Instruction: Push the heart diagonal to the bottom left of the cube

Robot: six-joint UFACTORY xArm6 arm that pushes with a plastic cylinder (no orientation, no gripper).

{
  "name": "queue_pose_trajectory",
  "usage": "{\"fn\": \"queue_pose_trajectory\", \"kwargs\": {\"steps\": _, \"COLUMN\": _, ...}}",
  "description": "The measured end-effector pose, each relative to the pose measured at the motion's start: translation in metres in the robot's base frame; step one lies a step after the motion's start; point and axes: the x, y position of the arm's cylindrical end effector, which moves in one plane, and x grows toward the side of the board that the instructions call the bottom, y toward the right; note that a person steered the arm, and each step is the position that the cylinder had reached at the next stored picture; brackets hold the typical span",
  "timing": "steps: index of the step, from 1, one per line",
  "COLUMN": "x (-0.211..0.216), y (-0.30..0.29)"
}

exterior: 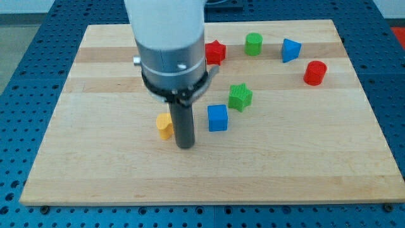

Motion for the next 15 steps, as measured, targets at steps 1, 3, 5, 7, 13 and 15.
{"fn": "queue_pose_trajectory", "kwargs": {"steps": 1, "x": -0.04, "y": 0.007}}
{"fn": "queue_pose_trajectory", "kwargs": {"steps": 3, "x": -0.041, "y": 0.008}}
{"fn": "queue_pose_trajectory", "kwargs": {"steps": 5, "x": -0.041, "y": 0.015}}
{"fn": "queue_pose_trajectory", "kwargs": {"steps": 7, "x": -0.041, "y": 0.002}}
{"fn": "queue_pose_trajectory", "kwargs": {"steps": 13, "x": 0.001, "y": -0.104}}
{"fn": "queue_pose_trajectory", "kwargs": {"steps": 15, "x": 0.066, "y": 0.013}}
